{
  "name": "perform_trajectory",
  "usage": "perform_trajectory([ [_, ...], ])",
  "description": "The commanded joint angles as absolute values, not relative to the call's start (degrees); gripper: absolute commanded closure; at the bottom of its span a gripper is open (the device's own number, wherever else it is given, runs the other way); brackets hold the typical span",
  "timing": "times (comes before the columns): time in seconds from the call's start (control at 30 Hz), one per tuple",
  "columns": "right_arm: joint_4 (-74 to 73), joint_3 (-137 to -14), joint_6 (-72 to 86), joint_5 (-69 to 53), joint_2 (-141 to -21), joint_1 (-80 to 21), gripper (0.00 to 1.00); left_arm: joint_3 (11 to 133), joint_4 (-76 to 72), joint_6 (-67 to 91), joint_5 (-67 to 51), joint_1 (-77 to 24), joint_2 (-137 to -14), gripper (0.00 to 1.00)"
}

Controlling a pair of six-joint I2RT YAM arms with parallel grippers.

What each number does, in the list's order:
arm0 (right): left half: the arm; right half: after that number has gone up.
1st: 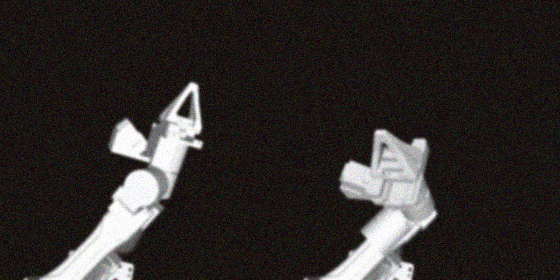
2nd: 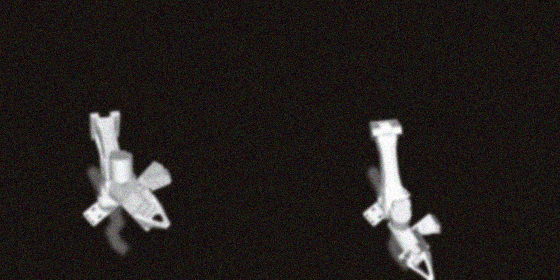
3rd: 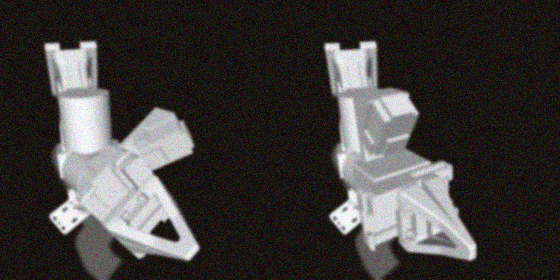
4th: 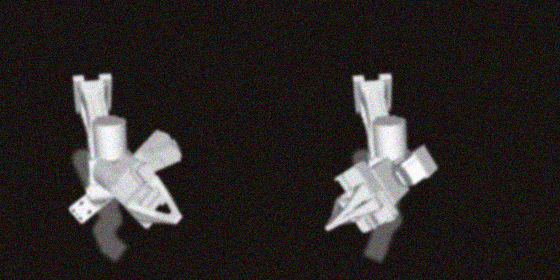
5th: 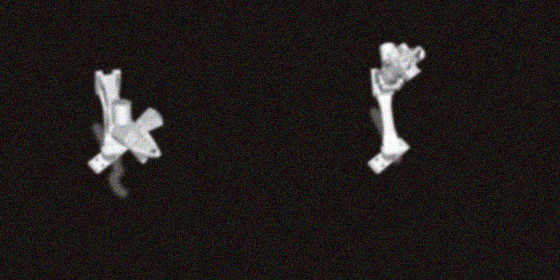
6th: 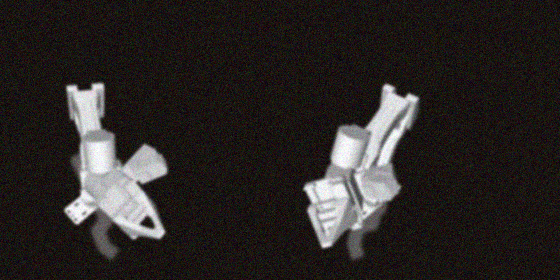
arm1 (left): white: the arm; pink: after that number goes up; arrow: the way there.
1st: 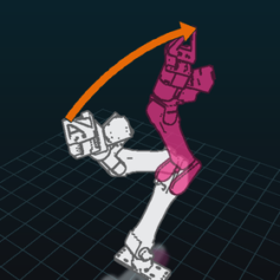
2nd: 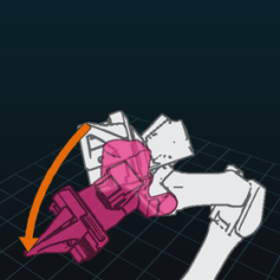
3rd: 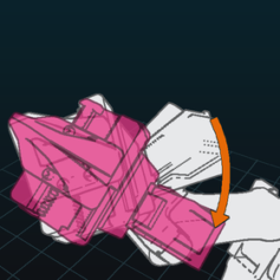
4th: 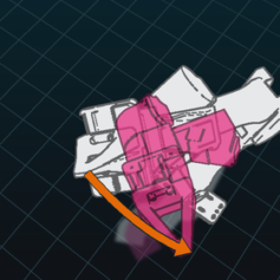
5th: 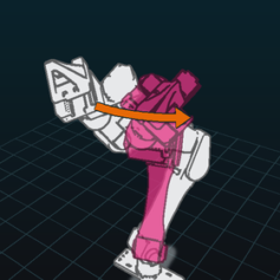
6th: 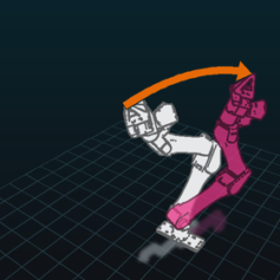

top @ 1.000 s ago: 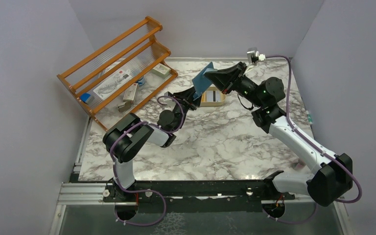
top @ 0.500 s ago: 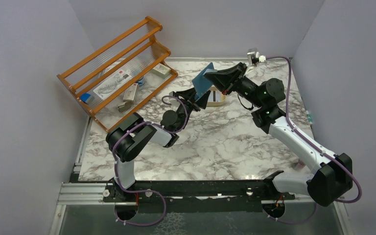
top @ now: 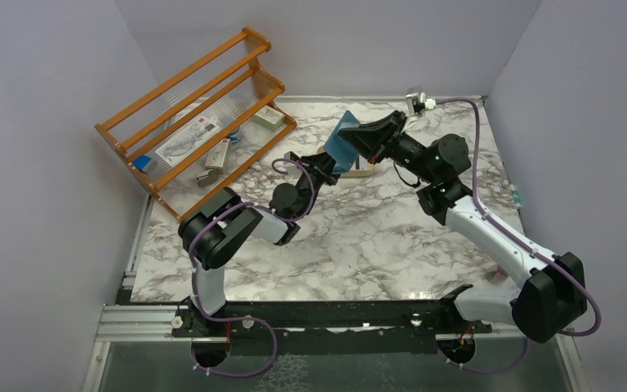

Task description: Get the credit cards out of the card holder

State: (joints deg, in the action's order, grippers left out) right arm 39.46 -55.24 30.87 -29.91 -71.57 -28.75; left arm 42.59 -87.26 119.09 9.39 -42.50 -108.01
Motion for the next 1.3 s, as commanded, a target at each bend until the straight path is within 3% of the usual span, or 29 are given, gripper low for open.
perform_trajectory([
  [0.0,40.14,-54.00,28.95,-30.56,-69.65,-28.35,0.99,43.34,-102.67,141.93,8.26,-42.95,-108.96,0.92],
  [0.07,39.11,-54.19,28.30,-30.40,-69.13,-28.31,0.99,43.40,-102.73,141.86,8.19,-42.97,-109.21,1.00],
  [0.4,38.07,-51.11,28.32,-29.46,-66.66,-27.96,0.99,40.78,-102.72,138.02,7.92,-42.29,-108.80,1.00],
  [0.63,34.75,-43.94,29.93,-33.03,-63.72,-27.99,0.99,33.36,-102.58,126.03,-3.57,-38.57,-108.46,1.00],
  [0.9,32.94,-33.98,29.60,-35.52,-61.39,-27.95,0.99,30.47,-99.67,115.23,-6.41,-36.91,-107.77,1.00],
  [1.07,32.14,-29.43,28.93,-34.50,-60.65,-27.96,0.81,30.78,-89.25,103.79,-8.11,-35.16,-103.21,1.00],
  [1.2,34.51,-25.49,29.61,-34.93,-62.80,-27.95,0.43,32.73,-75.85,92.32,-9.44,-34.46,-97.24,1.00],
  [1.27,34.79,-24.53,29.10,-34.43,-63.48,-27.95,0.29,33.96,-67.78,85.63,-9.34,-34.37,-93.79,1.00],
])
